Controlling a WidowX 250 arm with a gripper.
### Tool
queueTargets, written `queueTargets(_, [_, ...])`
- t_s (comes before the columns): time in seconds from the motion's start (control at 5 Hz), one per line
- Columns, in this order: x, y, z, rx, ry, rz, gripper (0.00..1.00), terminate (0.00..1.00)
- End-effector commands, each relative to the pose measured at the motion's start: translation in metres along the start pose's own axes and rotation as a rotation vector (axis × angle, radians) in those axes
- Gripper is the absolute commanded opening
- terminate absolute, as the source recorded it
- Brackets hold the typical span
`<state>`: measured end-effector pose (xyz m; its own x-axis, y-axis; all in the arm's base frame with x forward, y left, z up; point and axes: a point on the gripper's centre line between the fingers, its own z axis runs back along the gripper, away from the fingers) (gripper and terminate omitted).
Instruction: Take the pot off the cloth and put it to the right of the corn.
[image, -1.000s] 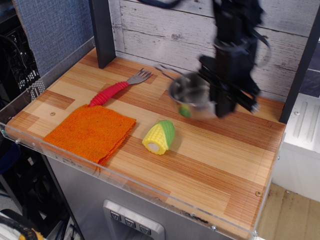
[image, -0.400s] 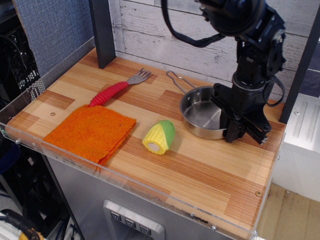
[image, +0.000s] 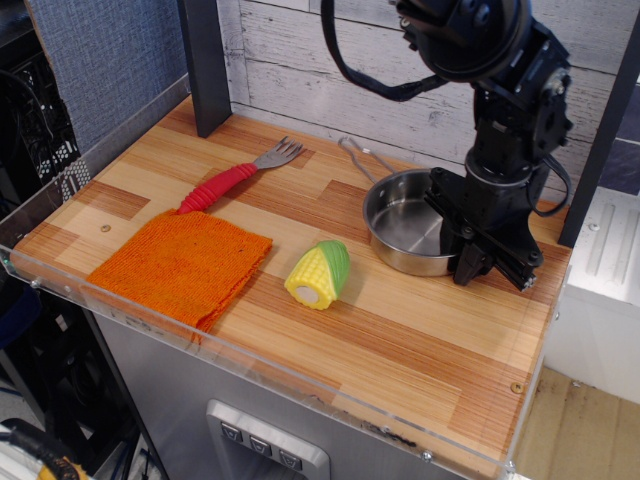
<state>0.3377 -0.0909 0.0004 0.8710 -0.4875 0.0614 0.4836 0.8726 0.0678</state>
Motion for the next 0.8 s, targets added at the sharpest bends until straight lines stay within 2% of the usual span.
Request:
queueTargets(0.0, [-0.023, 0.005, 0.056, -0.040, -0.111, 0.076, 1.00, 0.00])
queueTargets(0.2, [-0.035, 0.023, 0.098, -0.088, -0.186, 0.174, 1.00, 0.00])
queueTargets(0.4, [-0.044, 0.031, 0.122, -0.088, -0.199, 0.244, 1.00, 0.00])
queueTargets(0.6, [-0.053, 0.040, 0.132, -0.048, -0.157, 0.374, 1.00, 0.00])
